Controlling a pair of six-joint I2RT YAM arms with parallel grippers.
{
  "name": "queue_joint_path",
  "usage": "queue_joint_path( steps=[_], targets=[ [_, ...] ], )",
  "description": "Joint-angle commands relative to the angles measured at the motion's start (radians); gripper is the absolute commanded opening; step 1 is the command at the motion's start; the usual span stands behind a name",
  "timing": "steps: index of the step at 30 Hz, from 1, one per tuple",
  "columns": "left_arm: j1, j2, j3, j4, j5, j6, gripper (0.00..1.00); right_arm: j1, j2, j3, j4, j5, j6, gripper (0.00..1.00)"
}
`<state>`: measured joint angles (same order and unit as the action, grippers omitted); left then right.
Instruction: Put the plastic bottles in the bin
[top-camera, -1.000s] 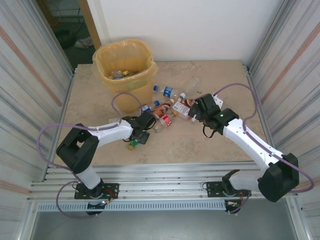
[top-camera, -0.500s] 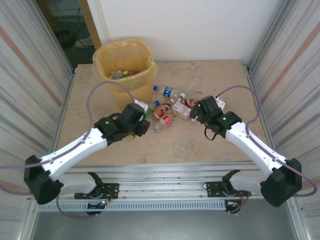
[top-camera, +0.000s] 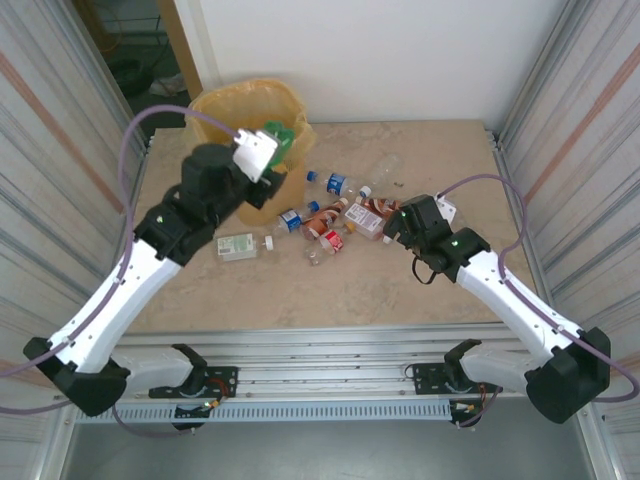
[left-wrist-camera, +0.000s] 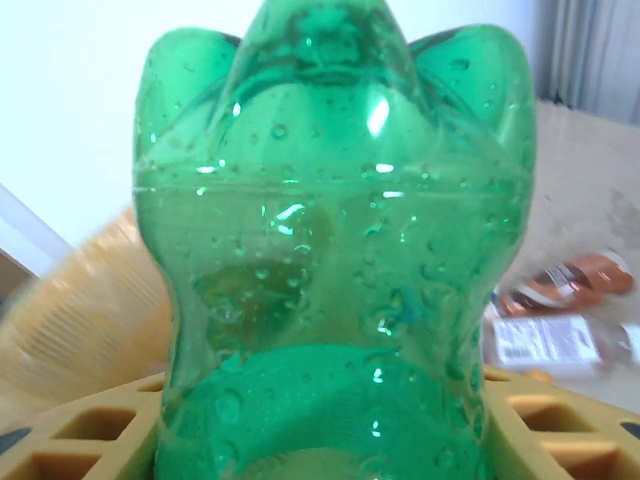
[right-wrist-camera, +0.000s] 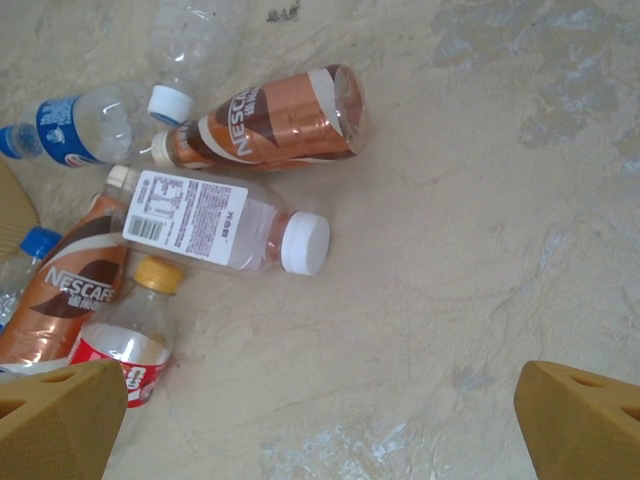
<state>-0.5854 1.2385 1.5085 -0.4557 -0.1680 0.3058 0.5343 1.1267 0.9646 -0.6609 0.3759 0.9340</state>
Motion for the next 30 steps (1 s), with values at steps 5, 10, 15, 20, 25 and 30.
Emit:
queue_joint_path(
  steps=[5,10,15,20,25,30],
  targets=[
    [0.209,0.207,0.316,-0.052,0.343,0.267,0.45,-0.012,-0.052,0.002,-0.040,0.057,0.017,0.98],
    [0.329,0.348,0.477,-0.108,0.501,0.290,0.45,-0.011,-0.053,0.008,-0.042,0.053,0.019,0.98],
    [0.397,0.430,0.534,-0.146,0.619,0.325,0.46,-0.011,-0.048,0.016,-0.052,0.049,0.020,0.98],
    [0.429,0.490,0.548,-0.154,0.649,0.336,0.47,-0.011,-0.047,0.015,-0.053,0.044,0.025,0.98],
    [0.432,0.537,0.557,-0.194,0.670,0.357,0.47,-0.011,-0.044,0.014,-0.052,0.038,0.028,0.98],
    [0.435,0.568,0.555,-0.229,0.646,0.371,0.49,-0.012,-0.042,0.009,-0.053,0.035,0.028,0.98]
  ],
)
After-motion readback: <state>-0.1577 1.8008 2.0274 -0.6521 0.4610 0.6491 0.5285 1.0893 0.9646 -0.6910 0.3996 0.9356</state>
